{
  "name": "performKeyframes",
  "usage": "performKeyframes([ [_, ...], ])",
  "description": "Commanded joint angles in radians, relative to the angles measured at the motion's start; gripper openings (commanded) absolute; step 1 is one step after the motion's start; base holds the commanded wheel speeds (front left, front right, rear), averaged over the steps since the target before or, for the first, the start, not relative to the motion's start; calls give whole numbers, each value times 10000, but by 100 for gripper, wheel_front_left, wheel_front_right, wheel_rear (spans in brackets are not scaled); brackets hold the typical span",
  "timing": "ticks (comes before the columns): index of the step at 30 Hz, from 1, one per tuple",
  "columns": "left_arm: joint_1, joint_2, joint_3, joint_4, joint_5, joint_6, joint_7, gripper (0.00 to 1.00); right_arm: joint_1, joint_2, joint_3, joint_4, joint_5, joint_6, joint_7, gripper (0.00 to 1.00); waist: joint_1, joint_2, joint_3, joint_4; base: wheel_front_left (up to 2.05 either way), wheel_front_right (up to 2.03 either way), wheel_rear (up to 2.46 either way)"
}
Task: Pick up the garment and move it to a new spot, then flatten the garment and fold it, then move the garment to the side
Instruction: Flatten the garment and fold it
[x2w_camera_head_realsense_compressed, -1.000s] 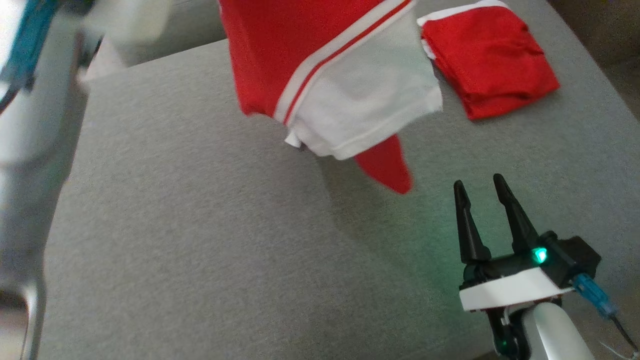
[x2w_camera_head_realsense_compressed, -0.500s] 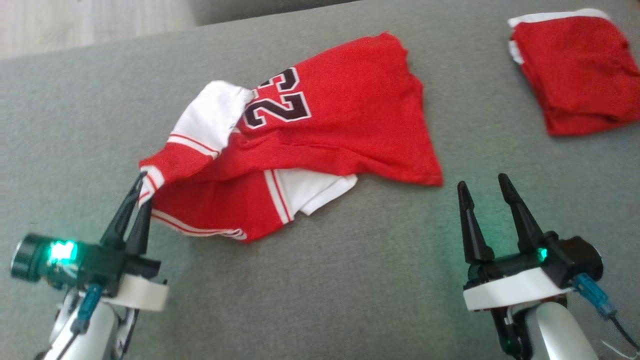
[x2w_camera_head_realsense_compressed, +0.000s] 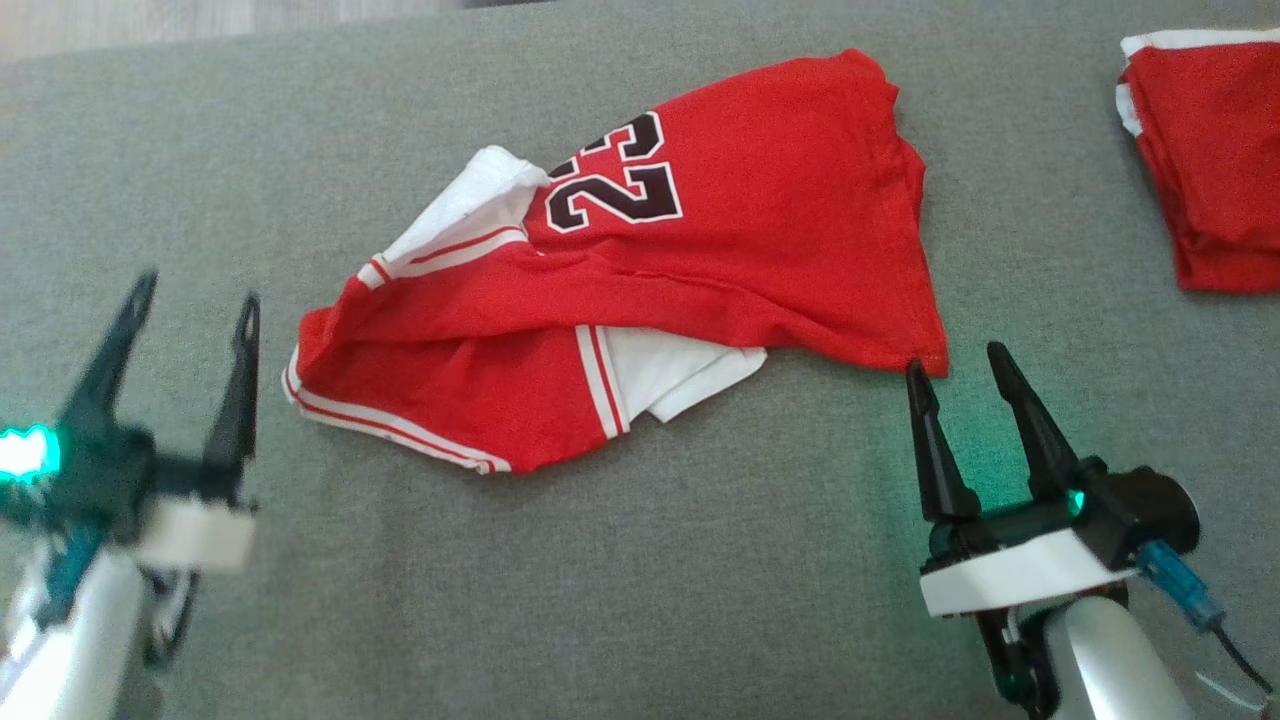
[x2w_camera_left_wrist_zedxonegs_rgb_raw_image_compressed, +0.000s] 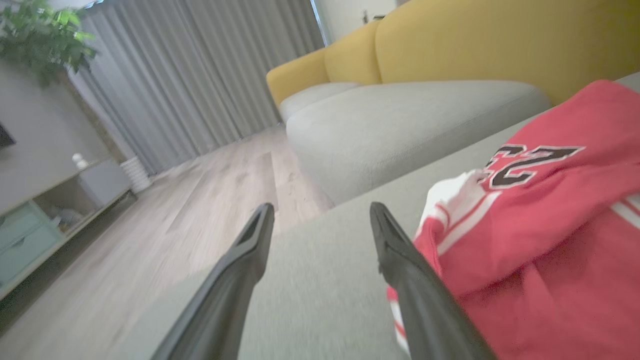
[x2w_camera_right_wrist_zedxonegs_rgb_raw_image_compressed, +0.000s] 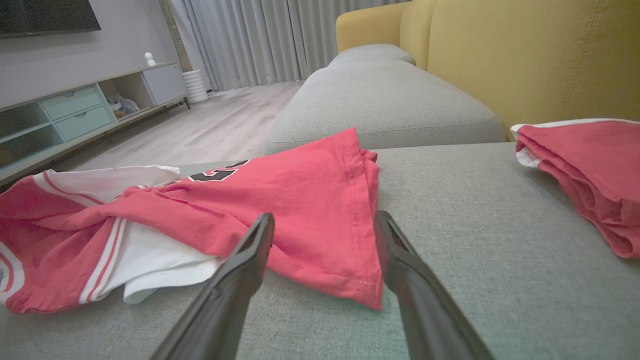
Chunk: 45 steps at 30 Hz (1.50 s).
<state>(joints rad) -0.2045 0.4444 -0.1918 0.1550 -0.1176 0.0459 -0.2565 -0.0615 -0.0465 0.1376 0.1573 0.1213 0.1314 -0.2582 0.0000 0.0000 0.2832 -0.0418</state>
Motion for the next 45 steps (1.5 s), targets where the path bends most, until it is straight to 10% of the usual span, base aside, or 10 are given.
performKeyframes([
  [1, -1050, 572, 336, -421, 40, -260, 160, 100, -328, -37, 266, -294, -84, -7, -36, 100, 0, 0, 98, -42, 0, 0, 0],
  [8, -3927, 1280, -1541, -674, 420, -1665, 2728, 100, -640, -37, 454, -299, -46, -7, -36, 100, 0, 0, 606, -456, 0, 0, 0],
  [21, -7464, 2410, -6391, -182, -1865, -1764, 6851, 100, -917, -37, 623, -323, 273, -7, -36, 100, 0, 0, 1197, -1355, 0, 0, 0],
  [45, -9474, 3219, -8411, 360, -2689, -1765, 8158, 97, -1323, -37, 760, -344, 577, -7, -36, 100, 0, 0, 1773, -1739, 0, 0, 0],
])
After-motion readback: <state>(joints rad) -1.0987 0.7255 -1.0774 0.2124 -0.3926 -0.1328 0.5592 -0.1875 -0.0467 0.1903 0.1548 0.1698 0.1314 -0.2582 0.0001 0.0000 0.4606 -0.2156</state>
